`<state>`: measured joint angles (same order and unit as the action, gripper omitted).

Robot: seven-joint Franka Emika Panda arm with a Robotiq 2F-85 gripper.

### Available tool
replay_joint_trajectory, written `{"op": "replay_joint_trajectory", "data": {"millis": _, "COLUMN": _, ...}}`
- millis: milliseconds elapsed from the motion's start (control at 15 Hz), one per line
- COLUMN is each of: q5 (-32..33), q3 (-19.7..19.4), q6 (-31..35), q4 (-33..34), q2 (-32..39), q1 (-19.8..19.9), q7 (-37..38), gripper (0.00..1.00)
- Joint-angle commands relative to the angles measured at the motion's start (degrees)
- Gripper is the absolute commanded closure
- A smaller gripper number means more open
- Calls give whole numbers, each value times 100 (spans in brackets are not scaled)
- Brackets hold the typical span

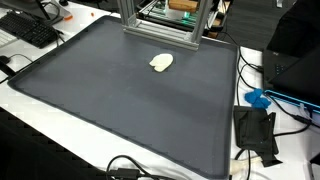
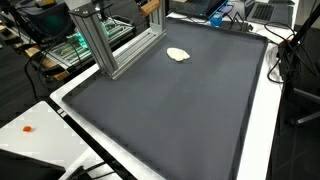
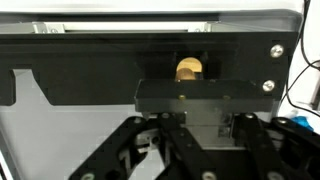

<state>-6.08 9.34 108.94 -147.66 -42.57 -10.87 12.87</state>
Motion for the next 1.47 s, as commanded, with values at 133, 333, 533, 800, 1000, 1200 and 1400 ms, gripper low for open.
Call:
{"op": "replay_joint_trajectory", "data": {"millis": 133, "q5": -158, "q3": 55, "q6": 122, "q4": -404, "q2": -312, "q1": 17, "q7": -119, "gripper": 78}}
{"op": "replay_joint_trajectory", "data": {"millis": 333, "q5": -215, "q3": 50, "q6": 250, "q4": -497, "q2": -308, "q1": 7, "q7": -132, "gripper": 78}}
{"op": "replay_joint_trajectory", "data": {"millis": 533, "q5": -204, "q3": 57, "q6": 331, "q4": -581, "q2": -310, "q1": 17, "q7": -141, "gripper": 78}}
{"op": "replay_joint_trajectory", "data": {"millis": 800, "q5": -289, "q3": 44, "q6": 323, "q4": -670, "q2": -300, "q1": -1, "q7": -172, "gripper": 78}}
{"op": "replay_joint_trajectory", "data": {"millis": 1000, "q5": -293, "q3": 36, "q6": 274, "q4": -659, "q2": -303, "q1": -7, "q7": -189, "gripper": 78}}
{"op": "replay_joint_trajectory", "data": {"millis": 1200, "q5": -274, "q3": 24, "q6": 242, "q4": -618, "q2": -321, "q1": 9, "q7": -194, "gripper": 27}}
{"op": "replay_joint_trajectory", "data": {"millis": 1400, "q5": -244, "q3": 27, "q6": 170, "q4": -558, "q2": -336, "q1": 26, "q7": -193, "gripper": 5}}
